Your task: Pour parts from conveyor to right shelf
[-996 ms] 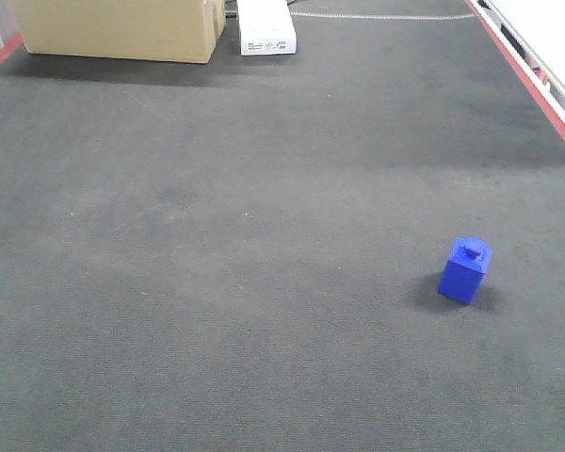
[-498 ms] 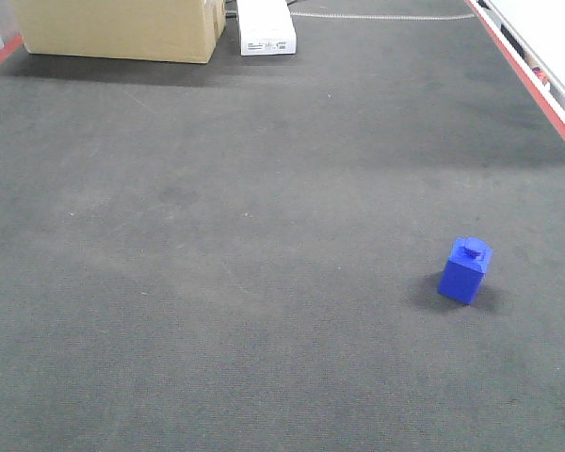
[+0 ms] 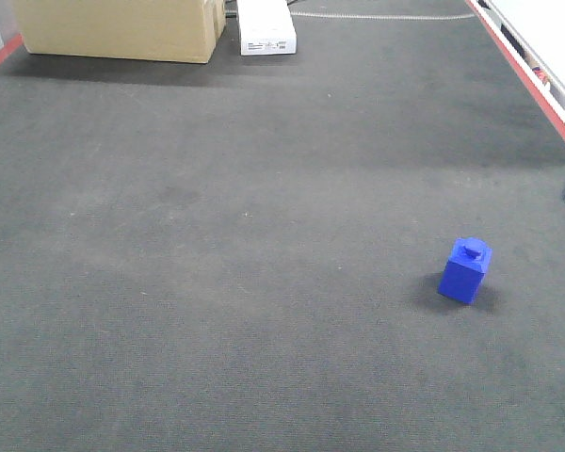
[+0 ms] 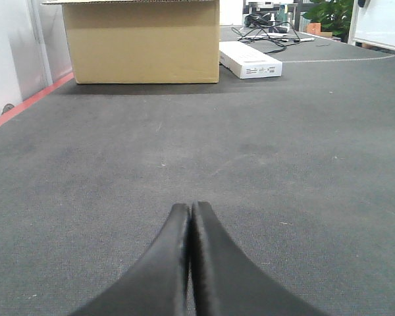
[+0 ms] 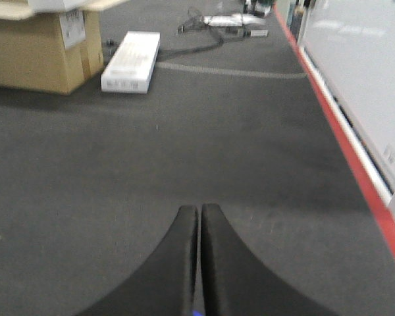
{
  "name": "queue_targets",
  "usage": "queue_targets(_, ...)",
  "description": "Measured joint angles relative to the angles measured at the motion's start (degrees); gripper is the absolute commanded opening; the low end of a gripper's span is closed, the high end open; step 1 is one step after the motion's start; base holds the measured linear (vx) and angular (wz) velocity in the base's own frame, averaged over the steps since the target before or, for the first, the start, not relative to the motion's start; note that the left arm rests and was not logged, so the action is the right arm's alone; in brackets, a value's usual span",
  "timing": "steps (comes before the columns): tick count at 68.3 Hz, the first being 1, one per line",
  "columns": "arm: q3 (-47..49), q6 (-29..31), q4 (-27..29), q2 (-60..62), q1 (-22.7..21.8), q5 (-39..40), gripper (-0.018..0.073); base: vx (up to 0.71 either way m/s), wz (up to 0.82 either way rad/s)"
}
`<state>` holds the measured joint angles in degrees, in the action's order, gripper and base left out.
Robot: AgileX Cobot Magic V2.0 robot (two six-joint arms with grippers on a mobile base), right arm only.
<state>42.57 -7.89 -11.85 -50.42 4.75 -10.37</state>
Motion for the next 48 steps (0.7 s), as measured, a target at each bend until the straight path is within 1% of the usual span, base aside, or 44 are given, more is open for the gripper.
queue_targets(6, 0.0, 0.0, 0.5, -4.2, 0.0, 0.2, 0.0011, 0.0, 0.0)
queue_targets(13, 0.0, 0.0, 2.3, -7.2, 0.0, -1.6, 0.0039, 0.0, 0.0)
queue_targets(20, 0.0, 0.0, 4.0, -8.7, 0.0, -4.4, 0.0115, 0.0, 0.0)
queue_targets(27, 0.0, 0.0, 4.7, -9.4, 0.0, -6.7, 0.0267, 0.0, 0.0)
queue_targets(28, 0.0, 0.0, 4.8, -9.5, 0.0, -7.2, 0.0307, 0.0, 0.0)
queue_targets(29, 0.0, 0.0, 4.8, -9.6, 0.0, -7.5, 0.0321, 0.0, 0.0)
queue_targets(35, 0.0, 0.6, 4.8, -9.6, 0.0, -9.4, 0.0523, 0.0, 0.0)
queue_targets(36, 0.0, 0.7, 4.8, -9.6, 0.0, -9.7, 0.0537, 0.0, 0.0)
queue_targets(40, 0.0, 0.9, 4.8, -9.6, 0.0, -10.5, 0.0643, 0.0, 0.0)
queue_targets(44, 0.0, 1.1, 4.8, -9.6, 0.0, -11.2, 0.0706, 0.0, 0.0)
queue_targets(48, 0.2, 1.7, 4.8, -9.6, 0.0, -12.0, 0.0728, 0.0, 0.0)
